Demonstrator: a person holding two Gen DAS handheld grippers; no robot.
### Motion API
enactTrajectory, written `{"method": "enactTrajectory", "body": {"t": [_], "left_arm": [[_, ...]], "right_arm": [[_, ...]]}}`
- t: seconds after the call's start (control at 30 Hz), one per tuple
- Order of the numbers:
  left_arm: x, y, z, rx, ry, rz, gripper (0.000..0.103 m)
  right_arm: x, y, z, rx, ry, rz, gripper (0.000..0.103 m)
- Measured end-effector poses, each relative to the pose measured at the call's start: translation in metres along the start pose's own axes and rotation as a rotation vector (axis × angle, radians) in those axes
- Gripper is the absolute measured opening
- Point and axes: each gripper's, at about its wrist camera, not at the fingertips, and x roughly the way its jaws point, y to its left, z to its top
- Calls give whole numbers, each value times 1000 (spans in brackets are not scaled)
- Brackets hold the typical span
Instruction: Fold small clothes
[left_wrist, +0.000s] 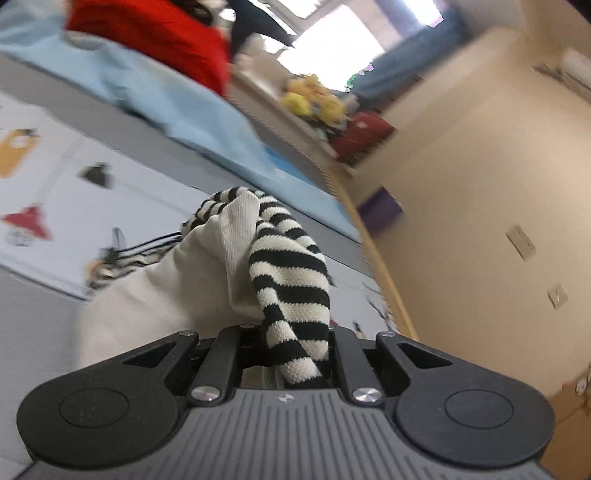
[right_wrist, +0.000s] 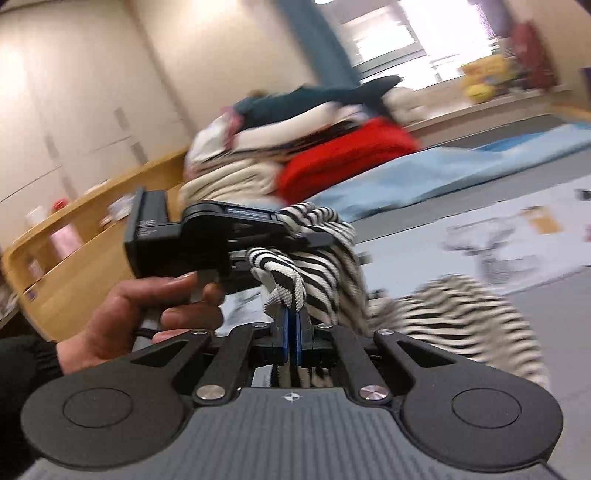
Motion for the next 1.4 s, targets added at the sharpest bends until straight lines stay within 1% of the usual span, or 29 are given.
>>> {"method": "enactTrajectory", "body": {"t": [0.03,0.07,0.1,0.13,0.17,0.23,0.3,0.33,0.37,0.4,0.47,0.5,0.57,0.63,0.67,0.7,0.77,0.8,0.83,0.9,0.93,1.0,1.07,1.13,1.2,1.23,1.27,1.33,1.4], "left_arm": [[10,-14,-4,24,4,-27,37],[16,-25,-8,39,5,-60,43],[19,-33,-11,54,4,-100,52],[21,-39,-14,72,-8,-118,54],[19,-41,-14,85,-22,-117,54],[17,-35,-11,90,-15,-87,53],[14,-24,-8,98,18,-48,52],[12,-17,-7,103,46,-25,51],[10,-11,-7,109,73,-9,50],[8,-6,-7,125,102,3,47],[2,6,-5,162,139,18,46],[-1,8,-6,186,160,22,46],[-7,17,-10,216,202,23,46],[-11,21,-18,248,251,8,45],[-11,21,-23,269,275,4,45],[-12,20,-28,296,304,0,45],[-8,14,-41,362,371,-1,45],[-5,14,-48,392,401,11,44],[-1,13,-55,424,429,26,43],[4,10,-65,468,475,36,43],[7,10,-70,478,499,37,43],[16,11,-79,499,555,62,43],[24,11,-87,527,592,113,43],[31,12,-94,538,609,141,43],[36,13,-99,554,612,150,43],[38,13,-101,564,614,154,43],[40,12,-103,574,614,156,43],[40,10,-105,592,609,153,43],[33,8,-98,571,580,121,43]], "right_arm": [[-12,-12,0,16,-20,-29,3],[-21,-23,0,40,-38,-56,3],[-31,-37,1,75,-55,-95,3],[-35,-49,0,108,-55,-140,3],[-37,-61,-2,146,-41,-200,3],[-35,-95,-11,247,41,-363,3],[-30,-126,-22,376,129,-448,3],[-27,-137,-27,417,164,-491,3],[-24,-141,-28,423,182,-519,7],[-22,-144,-29,423,186,-535,7],[-21,-146,-24,428,176,-525,7],[-19,-147,-19,426,173,-523,10],[-17,-147,-8,409,175,-505,36],[-9,-148,7,370,186,-458,42],[-1,-151,19,339,218,-437,44],[11,-154,22,305,273,-411,44],[30,-163,24,295,361,-370,45],[39,-170,20,295,410,-370,45],[45,-176,13,286,448,-390,45],[52,-184,0,272,504,-425,45],[53,-186,-5,282,526,-428,45],[53,-187,-6,310,513,-393,46],[52,-183,-7,294,519,-356,46],[50,-179,-5,271,527,-321,43],[49,-176,-4,263,529,-272,33],[49,-175,-4,250,532,-247,19],[47,-173,-4,234,526,-237,12],[36,-173,5,245,474,-214,8],[18,-179,17,284,368,-222,7]]}}
